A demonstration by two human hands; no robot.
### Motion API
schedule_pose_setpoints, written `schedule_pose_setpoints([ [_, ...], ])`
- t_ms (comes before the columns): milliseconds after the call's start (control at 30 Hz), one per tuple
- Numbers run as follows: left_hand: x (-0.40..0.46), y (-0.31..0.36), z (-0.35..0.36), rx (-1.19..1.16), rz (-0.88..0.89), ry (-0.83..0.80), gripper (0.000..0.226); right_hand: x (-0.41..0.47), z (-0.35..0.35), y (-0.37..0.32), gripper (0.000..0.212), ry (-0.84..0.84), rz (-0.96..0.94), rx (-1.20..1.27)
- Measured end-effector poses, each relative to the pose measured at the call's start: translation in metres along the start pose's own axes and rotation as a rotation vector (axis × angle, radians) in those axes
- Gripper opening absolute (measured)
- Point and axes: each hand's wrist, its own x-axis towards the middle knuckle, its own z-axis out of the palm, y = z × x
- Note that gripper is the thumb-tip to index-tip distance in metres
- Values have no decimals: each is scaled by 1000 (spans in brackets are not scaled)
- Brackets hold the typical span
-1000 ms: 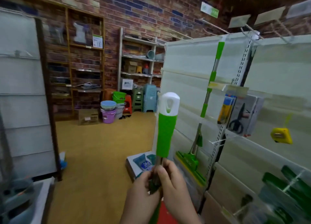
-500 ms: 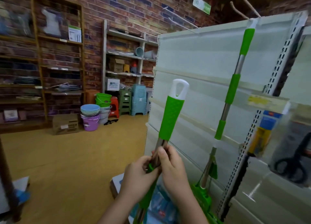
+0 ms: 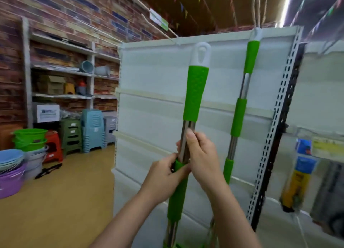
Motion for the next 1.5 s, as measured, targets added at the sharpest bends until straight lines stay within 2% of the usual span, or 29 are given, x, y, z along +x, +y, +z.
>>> schedule_pose_setpoints([
  [100,47,11,6,-83,72,-45,6,38,-8,-11,28,107,-36,-59],
  [333,119,40,24,-208,224,-119,36,104,-33,-31,33,212,-92,-159],
  [533,152,53,40,-306,236,-159,27,129,-50,-39,35,295,-127,-232],
  [700,166,68,51,-369,240,-220,10,141,-65,-48,36,333,-167,-237],
  [1033,180,86,49,-443,361,-248,10,154,-72,-67,36,357,-287,-304],
  [1400,180,91,53,-444,407,-279,14,151,-81,-67,43,391,-300,-279],
  [1500,183,92,59,-433,401,-297,11,155,-88,-63,48,396,-255,-262],
])
